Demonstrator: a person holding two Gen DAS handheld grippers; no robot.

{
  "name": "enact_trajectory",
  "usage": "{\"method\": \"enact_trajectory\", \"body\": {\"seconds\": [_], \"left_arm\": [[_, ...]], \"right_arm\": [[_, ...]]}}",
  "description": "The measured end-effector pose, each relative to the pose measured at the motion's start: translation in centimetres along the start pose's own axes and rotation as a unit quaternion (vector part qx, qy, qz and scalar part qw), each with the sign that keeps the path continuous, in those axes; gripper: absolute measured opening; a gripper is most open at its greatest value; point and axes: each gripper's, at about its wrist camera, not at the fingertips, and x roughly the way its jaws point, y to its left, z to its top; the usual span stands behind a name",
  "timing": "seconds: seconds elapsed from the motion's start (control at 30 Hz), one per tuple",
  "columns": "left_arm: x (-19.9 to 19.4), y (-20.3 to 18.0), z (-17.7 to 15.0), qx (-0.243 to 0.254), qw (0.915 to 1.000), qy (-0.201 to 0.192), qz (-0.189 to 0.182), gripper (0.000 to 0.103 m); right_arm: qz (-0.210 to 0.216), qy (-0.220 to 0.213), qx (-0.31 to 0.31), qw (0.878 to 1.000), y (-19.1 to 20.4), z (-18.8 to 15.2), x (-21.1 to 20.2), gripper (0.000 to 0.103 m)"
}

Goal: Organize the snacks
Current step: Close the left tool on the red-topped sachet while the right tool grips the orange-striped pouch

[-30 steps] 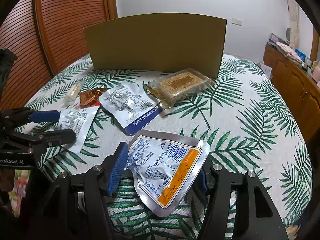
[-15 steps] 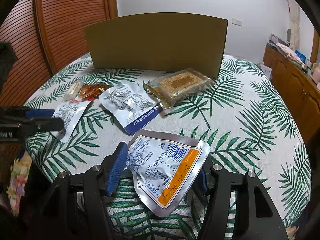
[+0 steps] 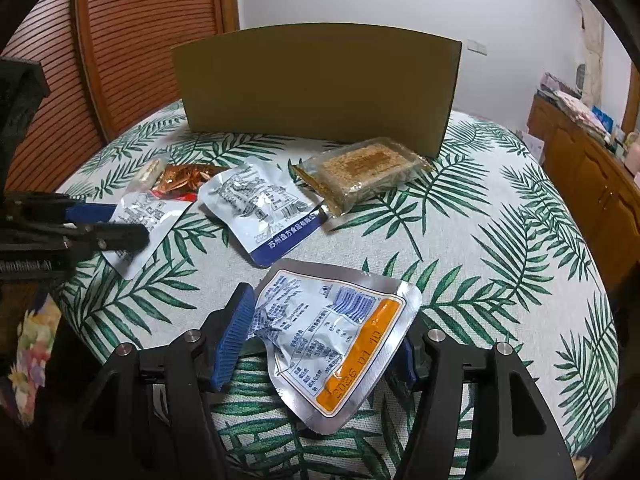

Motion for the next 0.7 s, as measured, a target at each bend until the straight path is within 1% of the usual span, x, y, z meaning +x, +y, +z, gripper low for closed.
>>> {"method": "enact_trajectory", "body": {"seconds": [0.1,0.27,0.3,0.33,0.37,0.4,0.43,0.47,0.57,0.7], "left_arm": [[-0.3,0.3,-0.3,-0.003,1.0000,-0.004,-0.007,0.034],[-1.4,0.2,-0.7,-0.005,0.9994,-0.029,-0.018,0.032],[-1.6,0.1,-0.7,-0.005,0.9992,-0.034,-0.020,0.022],[-1.9,0.0,-0.7,-0.005,0.9989,-0.040,-0.024,0.022],[-2.0,0.0,-0.6,-0.005,0.9989,-0.041,-0.023,0.022],[-2.1,-0.2,-0.6,-0.003,0.9988,-0.042,-0.024,0.022],[-2.1,-0.3,-0.6,-0.001,0.9989,-0.041,-0.024,0.022],[-2.0,-0.3,-0.7,0.000,0.9989,-0.041,-0.024,0.022],[-2.1,-0.2,-0.7,-0.002,0.9987,-0.044,-0.027,0.021],[-2.3,-0.3,-0.8,0.000,0.9982,-0.049,-0.035,0.021]], "right_arm": [[-0.002,0.002,0.000,1.000,0.2,0.1,0.1,0.065],[-0.003,0.006,-0.001,1.000,0.3,0.0,0.0,0.066],[-0.002,0.008,-0.002,1.000,0.3,0.0,0.0,0.066],[-0.001,0.009,-0.003,1.000,0.3,0.0,-0.1,0.065],[0.001,0.011,-0.003,1.000,0.2,0.0,-0.1,0.058],[0.009,0.011,-0.003,1.000,0.2,0.0,-0.2,0.053],[0.014,0.012,0.000,1.000,0.1,0.1,-0.3,0.039],[0.015,0.011,0.002,1.000,0.1,0.1,-0.4,0.028],[0.028,0.015,0.011,0.999,0.0,0.2,-0.5,0.023],[0.042,0.009,0.017,0.999,0.0,0.2,-0.9,0.020]]}}
